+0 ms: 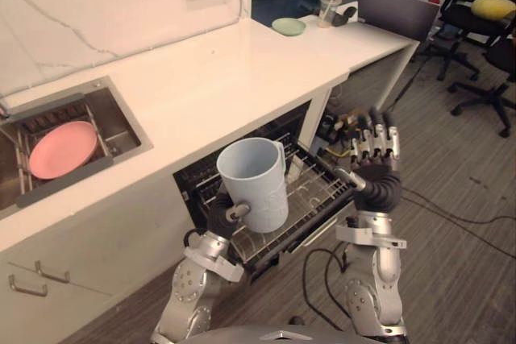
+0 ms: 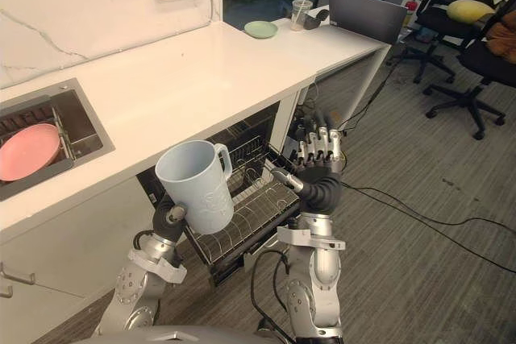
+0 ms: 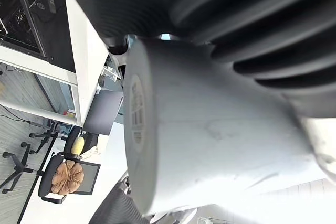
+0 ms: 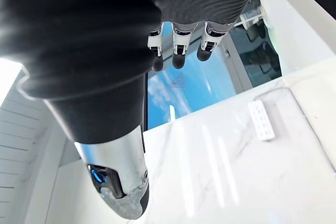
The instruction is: Walk over to the sink, pick up the cup, carry it to the dishwasher, place the cup inside the dishwasher, then close the dishwasher door
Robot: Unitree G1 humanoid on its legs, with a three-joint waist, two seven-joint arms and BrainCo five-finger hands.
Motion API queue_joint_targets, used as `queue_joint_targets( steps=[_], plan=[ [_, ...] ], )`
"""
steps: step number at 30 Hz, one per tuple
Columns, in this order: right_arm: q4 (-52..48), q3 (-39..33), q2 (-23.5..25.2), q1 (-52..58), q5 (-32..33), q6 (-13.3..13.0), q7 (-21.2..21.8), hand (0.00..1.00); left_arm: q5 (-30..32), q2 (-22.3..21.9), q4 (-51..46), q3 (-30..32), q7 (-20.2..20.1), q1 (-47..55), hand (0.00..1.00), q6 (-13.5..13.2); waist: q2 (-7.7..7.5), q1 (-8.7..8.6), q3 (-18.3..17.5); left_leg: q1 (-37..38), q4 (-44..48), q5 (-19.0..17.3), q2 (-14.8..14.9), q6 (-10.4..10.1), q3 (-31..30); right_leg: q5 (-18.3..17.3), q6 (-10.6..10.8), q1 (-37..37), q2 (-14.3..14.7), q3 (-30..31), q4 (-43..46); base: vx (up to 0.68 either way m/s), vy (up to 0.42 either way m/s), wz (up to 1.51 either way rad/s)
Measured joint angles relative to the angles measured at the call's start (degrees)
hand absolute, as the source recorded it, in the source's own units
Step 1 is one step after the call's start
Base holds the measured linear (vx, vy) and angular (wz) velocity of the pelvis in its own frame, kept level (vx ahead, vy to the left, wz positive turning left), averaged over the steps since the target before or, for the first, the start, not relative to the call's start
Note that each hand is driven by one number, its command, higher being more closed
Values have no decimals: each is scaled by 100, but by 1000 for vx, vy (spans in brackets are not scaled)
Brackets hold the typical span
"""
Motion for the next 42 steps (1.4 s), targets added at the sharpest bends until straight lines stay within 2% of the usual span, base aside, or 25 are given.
queue_joint_targets(
  steps=[3,9,10,16,19,23,25,28,31,36,42],
  plan=[
    [-2,32,124,28,174,121,122,0,192,0,-37,39,144,-152,100,0,-75,-23,-59,23,-135,33,-48,-5,4,10,10,-10,-15,-6,-52,52,11,2],
    [-3,264,273,109,342,322,246,0,636,-12,-38,232,859,-412,100,0,-85,-121,-70,126,-285,41,-141,8,30,19,27,-13,-70,13,-53,12,13,-3],
    [122,482,244,179,379,371,479,0,737,-72,232,728,1229,-449,100,-42,-67,-124,-224,114,-638,324,-311,82,105,163,56,-237,-168,165,-54,0,0,0],
    [122,482,240,179,381,370,479,0,748,-82,232,733,1241,-452,100,-42,-73,-117,-228,92,-712,363,-336,93,-22,154,66,-155,-191,45,-53,-20,-1,11],
    [261,493,241,44,385,373,480,0,971,-91,231,808,1504,-451,100,-42,-100,-26,-231,136,-743,392,-357,98,-71,156,66,-102,-203,17,-52,-8,3,9],
    [346,498,248,-5,396,469,498,0,1549,-104,228,990,2117,-449,100,-46,-154,31,-252,229,-806,402,-362,94,-79,155,66,-24,-205,29,-50,-31,3,1],
    [327,495,245,-14,427,502,645,0,2064,-114,230,997,2643,-441,100,-54,-174,23,-251,338,-929,413,-372,85,14,151,69,-60,-202,112,-6,-45,3,-16],
    [317,482,245,-65,558,640,740,0,2765,-184,244,988,3248,-445,100,-55,-188,-80,-258,372,-936,430,-381,45,133,137,71,-156,-198,266,55,-37,5,-23],
    [314,477,244,-98,610,859,748,0,3135,-181,482,948,3604,-521,100,-42,-185,-147,-256,387,-971,455,-391,57,264,117,71,-267,-193,415,113,-35,-2,-24],
    [314,473,236,-136,611,1055,747,0,3666,-164,695,825,3864,-728,100,40,-175,-232,-252,469,-1142,537,-408,72,309,106,86,-290,-171,461,116,-5,-5,-5],
    [327,559,214,-415,596,1358,683,0,4010,-149,1109,636,3995,-1067,100,109,-169,-297,-248,506,-1213,548,-407,76,302,106,92,-275,-155,501,120,0,0,0]
  ],
)
